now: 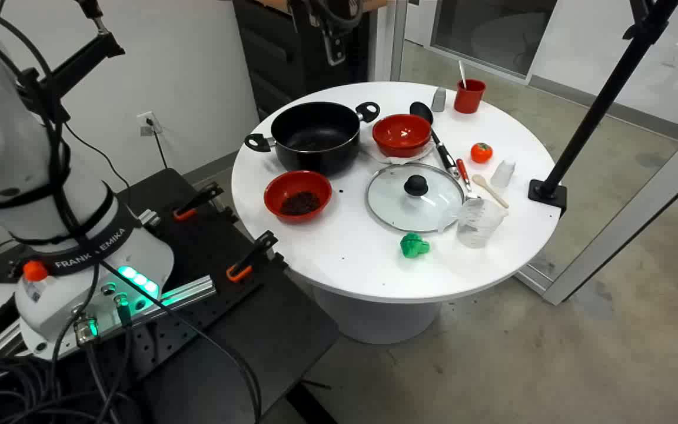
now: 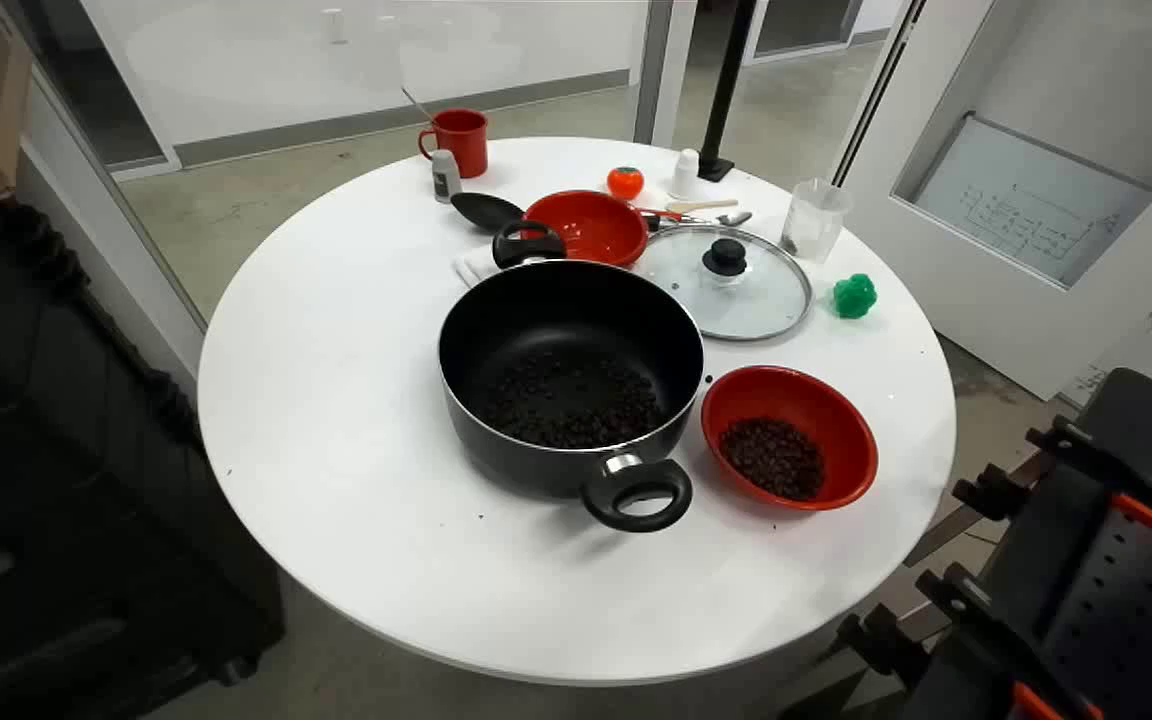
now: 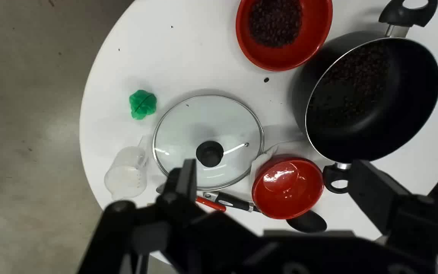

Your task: Pour some contents from the jug into the pot.

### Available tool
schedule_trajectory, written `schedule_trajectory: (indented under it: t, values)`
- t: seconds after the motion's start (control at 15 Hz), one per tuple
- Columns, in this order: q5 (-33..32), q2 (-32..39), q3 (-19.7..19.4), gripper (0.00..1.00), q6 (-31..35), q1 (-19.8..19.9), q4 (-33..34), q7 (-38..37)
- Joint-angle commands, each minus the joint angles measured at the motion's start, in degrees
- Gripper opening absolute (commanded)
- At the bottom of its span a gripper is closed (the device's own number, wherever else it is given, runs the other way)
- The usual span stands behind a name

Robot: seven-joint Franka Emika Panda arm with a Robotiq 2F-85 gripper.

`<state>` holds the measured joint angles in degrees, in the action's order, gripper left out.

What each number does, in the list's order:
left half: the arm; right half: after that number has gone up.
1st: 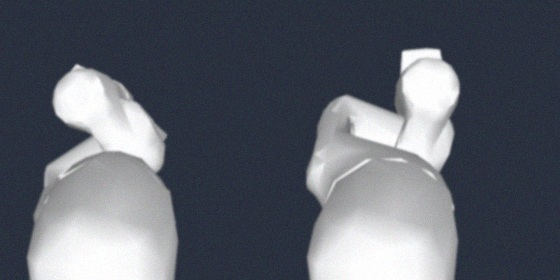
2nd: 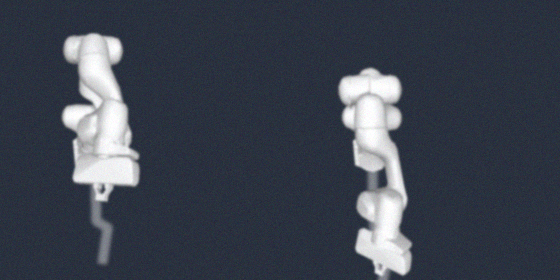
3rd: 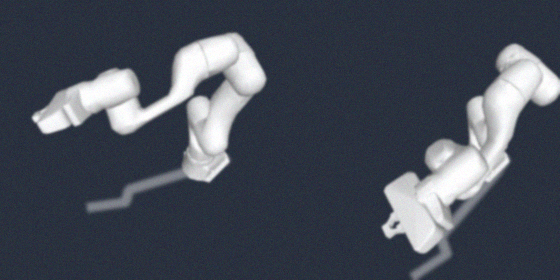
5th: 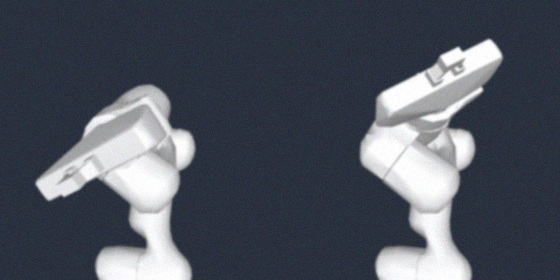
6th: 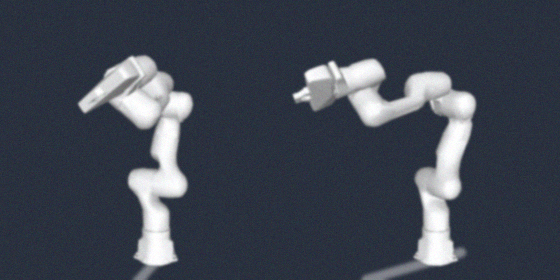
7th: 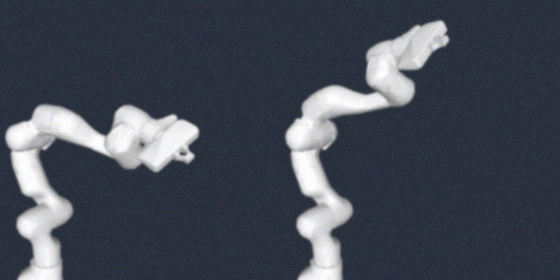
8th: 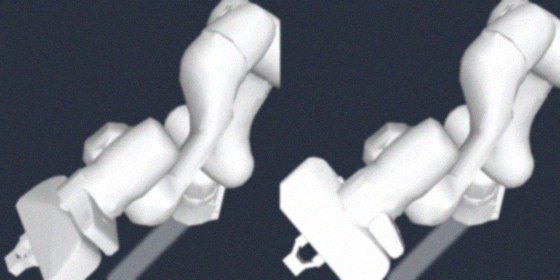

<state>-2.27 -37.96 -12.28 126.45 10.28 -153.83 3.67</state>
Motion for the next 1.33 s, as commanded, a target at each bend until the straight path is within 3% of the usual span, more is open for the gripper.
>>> schedule_trajectory:
  t: [0.0,0.53,0.93,1.27]
  values:
    - [0.4,0.1,0.5,1.00,-0.1,0.5,0.1,0.3]
    - [0.3,2.2,0.7,1.00,1.4,0.3,0.6,0.0]
    - [-2.3,20.0,2.4,1.00,9.5,1.4,8.2,-3.4]
    - [0.3,37.0,-0.6,1.00,5.1,2.2,20.9,-2.0]
